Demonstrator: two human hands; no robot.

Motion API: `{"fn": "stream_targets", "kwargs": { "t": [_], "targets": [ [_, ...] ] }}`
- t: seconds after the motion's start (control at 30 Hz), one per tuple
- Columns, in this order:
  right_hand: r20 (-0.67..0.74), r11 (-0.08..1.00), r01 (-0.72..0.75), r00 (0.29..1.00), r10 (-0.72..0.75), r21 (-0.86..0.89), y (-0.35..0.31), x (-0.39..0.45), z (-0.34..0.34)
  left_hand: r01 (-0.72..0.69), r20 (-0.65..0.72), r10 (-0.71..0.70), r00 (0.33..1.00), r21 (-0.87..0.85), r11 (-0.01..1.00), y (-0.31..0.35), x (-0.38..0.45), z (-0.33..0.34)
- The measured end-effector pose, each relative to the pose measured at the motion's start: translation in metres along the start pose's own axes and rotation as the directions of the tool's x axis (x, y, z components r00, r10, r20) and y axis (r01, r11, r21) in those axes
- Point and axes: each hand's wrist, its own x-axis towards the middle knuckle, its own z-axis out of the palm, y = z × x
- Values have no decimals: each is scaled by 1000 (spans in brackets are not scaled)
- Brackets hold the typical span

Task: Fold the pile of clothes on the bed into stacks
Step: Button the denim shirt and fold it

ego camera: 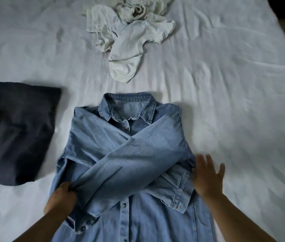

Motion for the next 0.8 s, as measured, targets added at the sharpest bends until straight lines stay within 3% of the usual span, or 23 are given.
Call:
{"fn": "stream_targets", "kwargs": {
  "t": [0.07, 0.1, 0.2, 0.3, 0.4, 0.5, 0.6, 0.7, 0.8],
  "targets": [
    [102, 973, -205, 976, 194, 110, 18, 4, 3, 43, 3, -43, 999, 30, 999, 1, 2, 2],
    [96, 971, -202, 977, 190, 131, 25, 7, 5, 40, -16, -39, 999, 71, 997, 3, 2, 3],
    [-30, 992, 38, 999, -34, 123, 20, 15, 1, -70, -158, 102, 982, 197, 978, 11, -7, 7],
    [-174, 962, 231, 963, -205, 143, -10, 22, -1, -203, -209, 246, 947, 207, 957, 14, -8, 16],
    [-345, 927, 373, 874, -341, 31, -35, 28, -5, -227, -195, 267, 944, 206, 952, 11, -4, 22],
    [-401, 832, 535, 737, -544, -148, -32, 38, -5, -284, -239, 313, 919, 147, 947, 10, 1, 23],
    [-446, 825, 565, 731, -516, -28, -36, 51, -26, -309, -283, 317, 905, 74, 948, 17, 2, 22],
    [-376, 771, 635, 726, -576, 43, -55, 74, -50, -338, -287, 345, 893, 77, 938, 25, 8, 24],
    [-105, 694, 719, 688, -719, -41, -73, 98, -70, -328, -249, 361, 899, 166, 930, 25, 19, 24]
  ]
}}
